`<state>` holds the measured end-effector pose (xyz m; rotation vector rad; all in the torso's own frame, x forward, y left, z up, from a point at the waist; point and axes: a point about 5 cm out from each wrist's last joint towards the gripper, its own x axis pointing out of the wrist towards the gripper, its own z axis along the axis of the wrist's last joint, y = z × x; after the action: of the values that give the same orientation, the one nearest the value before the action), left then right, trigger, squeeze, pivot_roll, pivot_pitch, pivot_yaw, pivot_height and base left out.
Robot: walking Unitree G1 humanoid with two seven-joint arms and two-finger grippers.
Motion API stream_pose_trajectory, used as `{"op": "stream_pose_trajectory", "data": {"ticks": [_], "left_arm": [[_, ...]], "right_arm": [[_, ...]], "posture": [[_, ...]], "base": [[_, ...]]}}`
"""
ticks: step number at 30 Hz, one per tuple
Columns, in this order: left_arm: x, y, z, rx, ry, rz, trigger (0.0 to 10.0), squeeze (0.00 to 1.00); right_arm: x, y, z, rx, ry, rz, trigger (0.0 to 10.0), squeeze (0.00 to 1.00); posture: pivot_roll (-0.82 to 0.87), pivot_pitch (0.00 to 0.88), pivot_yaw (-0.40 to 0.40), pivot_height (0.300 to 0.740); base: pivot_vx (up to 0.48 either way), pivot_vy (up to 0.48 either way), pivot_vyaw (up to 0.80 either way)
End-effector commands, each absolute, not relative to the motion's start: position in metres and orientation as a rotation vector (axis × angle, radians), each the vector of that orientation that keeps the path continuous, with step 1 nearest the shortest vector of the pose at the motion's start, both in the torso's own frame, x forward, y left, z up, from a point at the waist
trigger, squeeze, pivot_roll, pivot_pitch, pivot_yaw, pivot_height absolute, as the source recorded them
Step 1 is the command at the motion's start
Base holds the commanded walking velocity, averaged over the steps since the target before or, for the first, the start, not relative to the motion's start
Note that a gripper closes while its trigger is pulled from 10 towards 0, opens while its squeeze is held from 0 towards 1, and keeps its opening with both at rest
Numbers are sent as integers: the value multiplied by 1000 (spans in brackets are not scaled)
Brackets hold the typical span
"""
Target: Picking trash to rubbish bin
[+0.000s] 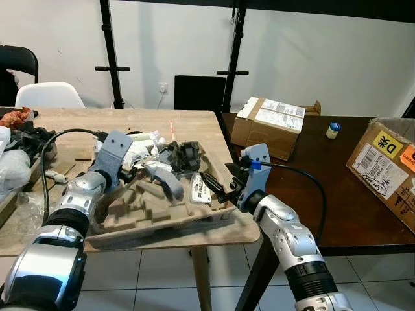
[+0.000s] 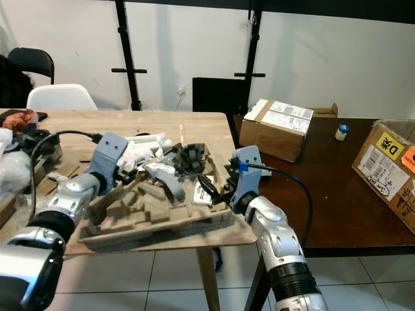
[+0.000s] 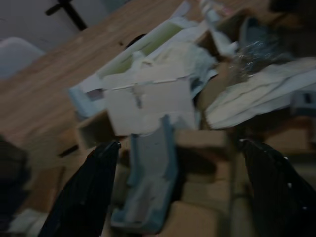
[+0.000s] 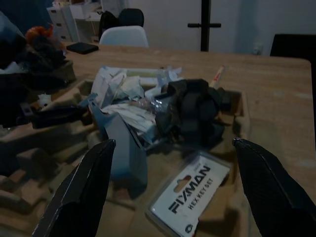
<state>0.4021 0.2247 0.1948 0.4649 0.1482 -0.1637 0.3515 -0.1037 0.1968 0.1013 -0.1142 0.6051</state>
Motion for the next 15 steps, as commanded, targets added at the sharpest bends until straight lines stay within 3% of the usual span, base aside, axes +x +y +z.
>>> {"op": "stream_pose_trajectory", "data": {"ticks": [1, 5, 6, 7, 15], "left_arm": [[400, 233, 192, 505, 177, -123, 10000, 1000], [401, 238, 196, 550, 161, -64, 10000, 1000], [401, 239, 196, 549, 161, -58, 10000, 325], [401, 239, 196, 548, 167, -54, 10000, 0], [399, 243, 189, 546, 213, -46, 10000, 0]], "right_arm": [[349, -103, 192, 89, -101, 608, 10000, 0], [348, -99, 191, 85, -99, 619, 10000, 0], [347, -98, 191, 83, -98, 622, 10000, 0], [347, -97, 191, 83, -98, 626, 10000, 0], [347, -96, 190, 80, -94, 633, 10000, 0]], "posture": [[36, 41, -19, 740], [38, 43, -21, 740], [39, 44, -21, 740], [39, 44, -21, 740], [43, 50, -25, 740]], "base": [[0, 0, 0], [0, 0, 0], [0, 0, 0], [0, 0, 0], [0, 0, 0]]}}
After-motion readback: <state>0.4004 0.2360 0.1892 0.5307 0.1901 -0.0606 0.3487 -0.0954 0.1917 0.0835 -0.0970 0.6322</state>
